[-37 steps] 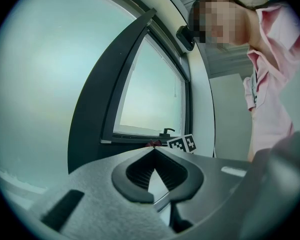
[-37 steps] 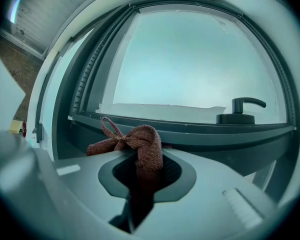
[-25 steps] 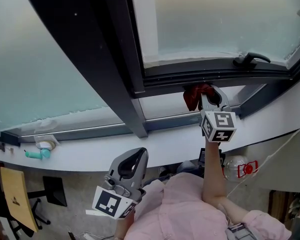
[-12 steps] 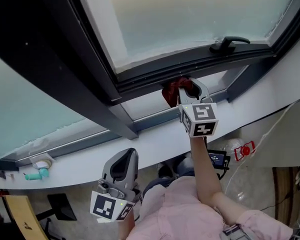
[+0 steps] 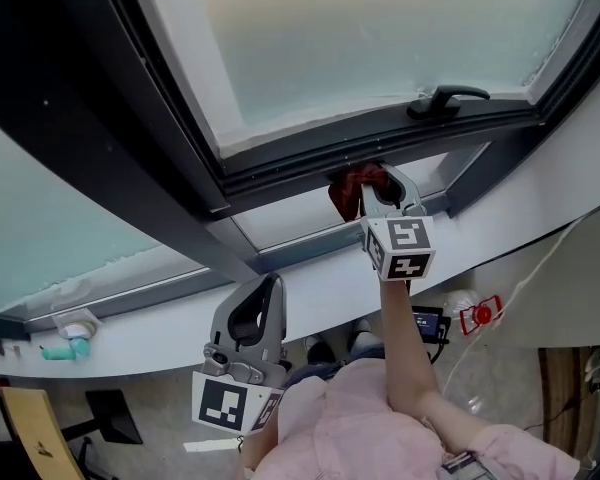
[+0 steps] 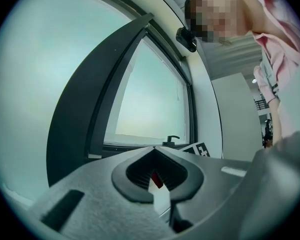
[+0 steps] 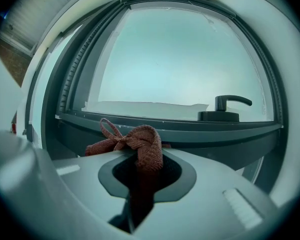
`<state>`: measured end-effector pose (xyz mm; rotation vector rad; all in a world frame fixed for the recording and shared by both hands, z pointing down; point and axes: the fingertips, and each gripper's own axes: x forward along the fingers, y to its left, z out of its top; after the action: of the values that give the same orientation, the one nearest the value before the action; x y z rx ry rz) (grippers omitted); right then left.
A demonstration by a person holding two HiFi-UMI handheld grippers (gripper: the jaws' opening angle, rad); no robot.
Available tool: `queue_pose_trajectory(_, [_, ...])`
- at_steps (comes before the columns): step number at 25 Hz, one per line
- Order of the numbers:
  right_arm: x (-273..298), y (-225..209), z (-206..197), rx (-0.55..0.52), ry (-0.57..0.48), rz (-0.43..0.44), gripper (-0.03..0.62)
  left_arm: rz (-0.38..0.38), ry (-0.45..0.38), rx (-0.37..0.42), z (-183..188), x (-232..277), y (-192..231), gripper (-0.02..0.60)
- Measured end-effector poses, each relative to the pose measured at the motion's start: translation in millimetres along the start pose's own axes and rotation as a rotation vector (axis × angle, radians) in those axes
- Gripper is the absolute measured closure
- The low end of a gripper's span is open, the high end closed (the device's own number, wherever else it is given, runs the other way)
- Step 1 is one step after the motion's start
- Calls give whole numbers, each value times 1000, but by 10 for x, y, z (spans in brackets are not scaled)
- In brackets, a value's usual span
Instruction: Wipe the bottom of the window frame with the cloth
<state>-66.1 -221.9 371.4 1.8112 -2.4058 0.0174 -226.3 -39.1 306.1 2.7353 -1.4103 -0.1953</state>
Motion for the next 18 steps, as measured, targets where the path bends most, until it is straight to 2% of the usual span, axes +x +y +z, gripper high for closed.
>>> queue_pose_trajectory(5, [-13,2,7,-36,-9,44,537,-4,4,5,17,37,-181,581])
queue_pose_trajectory(13, [-13,-5,19,-46,-35,78,537,68,27,2,-14,52,-179,581])
queue_pose_trajectory(18, [-14,-6,16,-39,-52,94,537,53,46,4,-49,148,-256,581])
